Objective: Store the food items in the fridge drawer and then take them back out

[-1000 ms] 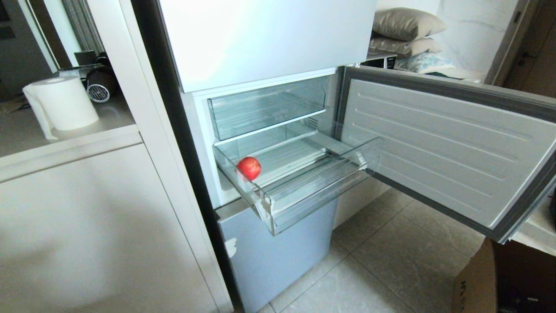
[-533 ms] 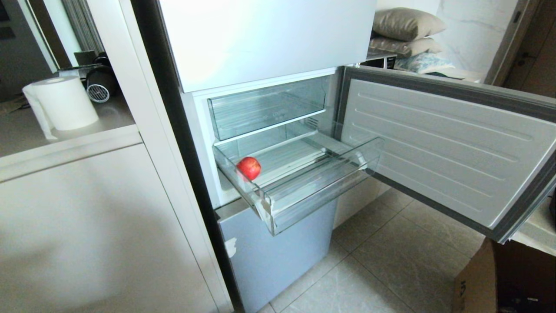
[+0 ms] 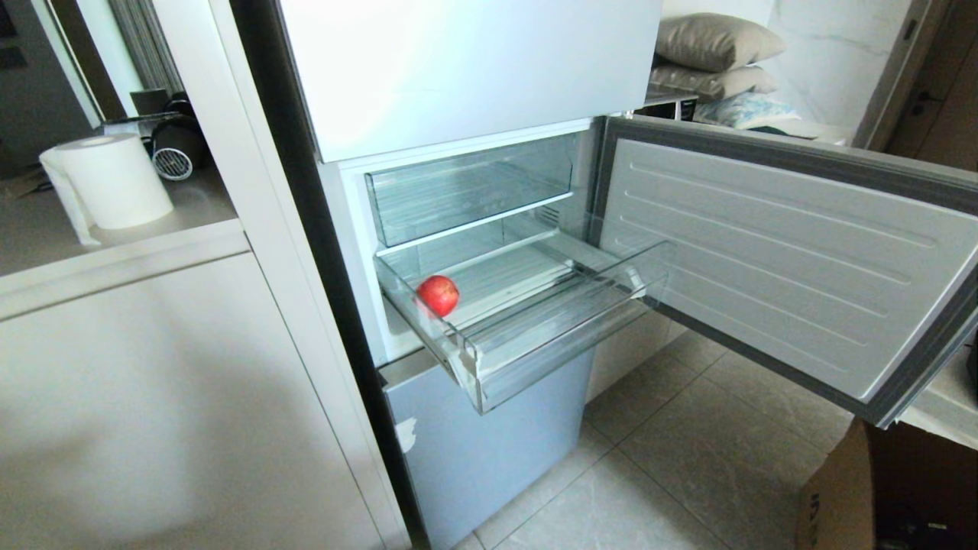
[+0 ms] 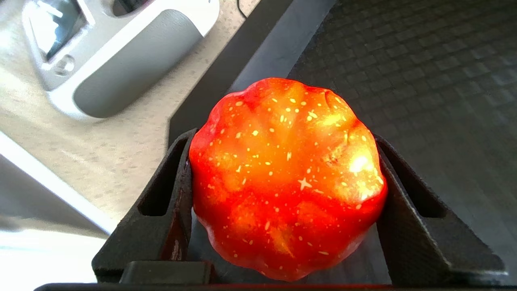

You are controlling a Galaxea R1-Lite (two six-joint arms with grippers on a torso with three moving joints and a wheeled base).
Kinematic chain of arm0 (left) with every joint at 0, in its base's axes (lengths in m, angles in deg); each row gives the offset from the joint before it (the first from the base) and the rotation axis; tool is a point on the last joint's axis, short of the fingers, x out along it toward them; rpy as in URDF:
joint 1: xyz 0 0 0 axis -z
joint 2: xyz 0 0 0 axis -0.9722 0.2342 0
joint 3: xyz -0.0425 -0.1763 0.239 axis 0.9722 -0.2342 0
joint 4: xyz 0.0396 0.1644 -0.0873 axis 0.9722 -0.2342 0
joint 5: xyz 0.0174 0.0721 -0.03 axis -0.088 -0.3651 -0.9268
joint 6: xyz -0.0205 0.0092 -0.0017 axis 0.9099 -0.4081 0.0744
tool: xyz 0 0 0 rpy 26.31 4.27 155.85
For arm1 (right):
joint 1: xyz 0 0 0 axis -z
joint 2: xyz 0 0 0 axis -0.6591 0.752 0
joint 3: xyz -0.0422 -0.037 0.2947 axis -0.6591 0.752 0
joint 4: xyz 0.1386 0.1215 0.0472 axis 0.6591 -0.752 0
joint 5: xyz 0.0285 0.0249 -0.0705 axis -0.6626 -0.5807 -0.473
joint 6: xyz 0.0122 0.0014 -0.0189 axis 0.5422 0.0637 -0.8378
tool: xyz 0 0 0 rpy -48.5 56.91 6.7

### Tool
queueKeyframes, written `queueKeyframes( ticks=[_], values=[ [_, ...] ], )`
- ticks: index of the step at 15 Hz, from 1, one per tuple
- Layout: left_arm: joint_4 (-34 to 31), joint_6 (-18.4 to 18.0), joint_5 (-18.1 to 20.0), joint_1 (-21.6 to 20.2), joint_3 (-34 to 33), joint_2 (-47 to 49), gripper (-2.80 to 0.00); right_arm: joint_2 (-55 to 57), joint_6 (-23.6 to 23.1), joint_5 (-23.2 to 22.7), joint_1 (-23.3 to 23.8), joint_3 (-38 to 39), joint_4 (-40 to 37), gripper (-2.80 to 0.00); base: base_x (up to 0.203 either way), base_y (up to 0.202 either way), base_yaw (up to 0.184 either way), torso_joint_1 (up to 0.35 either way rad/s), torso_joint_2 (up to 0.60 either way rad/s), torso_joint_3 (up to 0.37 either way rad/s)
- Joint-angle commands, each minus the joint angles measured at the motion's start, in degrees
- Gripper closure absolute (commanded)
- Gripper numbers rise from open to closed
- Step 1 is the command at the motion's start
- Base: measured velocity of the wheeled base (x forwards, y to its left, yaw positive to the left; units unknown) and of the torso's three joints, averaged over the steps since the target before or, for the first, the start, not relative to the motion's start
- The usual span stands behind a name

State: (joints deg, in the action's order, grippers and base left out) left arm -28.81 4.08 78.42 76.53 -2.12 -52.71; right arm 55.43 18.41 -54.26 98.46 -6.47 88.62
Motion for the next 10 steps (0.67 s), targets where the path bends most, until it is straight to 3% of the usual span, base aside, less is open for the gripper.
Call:
queueKeyframes(
  ticks=[1,10],
  values=[
    [0.0,0.0,0.0,0.0,0.0,0.1,0.00,-6.8,0.5,-0.1,1.1,4.6,0.2,0.00,0.000,0.000,0.000,0.000,0.00,0.000],
    [0.0,0.0,0.0,0.0,0.0,0.1,0.00,-39.8,0.5,-0.4,9.9,29.3,0.2,0.00,0.000,0.000,0.000,0.000,0.00,0.000]
  ],
)
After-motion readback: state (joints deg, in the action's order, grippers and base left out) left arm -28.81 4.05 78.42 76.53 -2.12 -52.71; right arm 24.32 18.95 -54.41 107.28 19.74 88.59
